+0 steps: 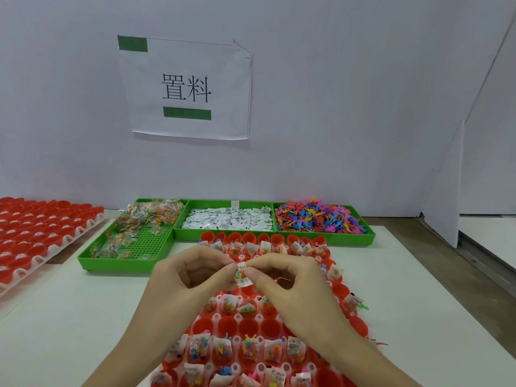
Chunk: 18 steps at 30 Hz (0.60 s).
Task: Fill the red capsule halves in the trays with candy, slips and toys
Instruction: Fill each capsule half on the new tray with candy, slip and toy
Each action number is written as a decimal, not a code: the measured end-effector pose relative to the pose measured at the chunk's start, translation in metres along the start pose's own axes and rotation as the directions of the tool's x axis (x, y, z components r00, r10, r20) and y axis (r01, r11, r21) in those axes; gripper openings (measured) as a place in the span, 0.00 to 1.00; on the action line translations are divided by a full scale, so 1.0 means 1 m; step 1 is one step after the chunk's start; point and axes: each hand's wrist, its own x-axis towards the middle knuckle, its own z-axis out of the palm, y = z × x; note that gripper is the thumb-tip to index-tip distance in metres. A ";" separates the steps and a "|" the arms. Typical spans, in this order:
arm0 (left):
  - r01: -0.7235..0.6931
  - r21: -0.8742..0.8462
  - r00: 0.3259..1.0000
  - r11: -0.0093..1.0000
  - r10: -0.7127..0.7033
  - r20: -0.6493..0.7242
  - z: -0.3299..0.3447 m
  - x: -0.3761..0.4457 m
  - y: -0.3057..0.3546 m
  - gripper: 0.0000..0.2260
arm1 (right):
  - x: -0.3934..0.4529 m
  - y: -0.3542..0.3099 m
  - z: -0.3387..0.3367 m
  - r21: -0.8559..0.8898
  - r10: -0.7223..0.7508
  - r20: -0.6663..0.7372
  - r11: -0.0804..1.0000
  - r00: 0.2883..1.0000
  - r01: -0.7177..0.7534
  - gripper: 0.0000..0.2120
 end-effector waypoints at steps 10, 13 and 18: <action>-0.007 0.086 1.000 0.996 0.006 0.022 0.002 -0.002 0.002 0.05 | 0.027 0.002 -0.020 -0.135 0.047 0.059 0.990 0.997 -0.039 0.05; -0.004 0.108 1.000 0.994 0.002 0.021 0.003 -0.001 0.003 0.04 | 0.064 0.026 -0.050 -0.333 0.066 -0.042 0.940 0.997 -0.077 0.04; -0.008 0.124 1.000 0.992 0.006 0.021 0.003 -0.003 0.005 0.04 | 0.121 0.084 -0.095 -0.649 0.190 -0.058 0.738 0.980 -0.182 0.07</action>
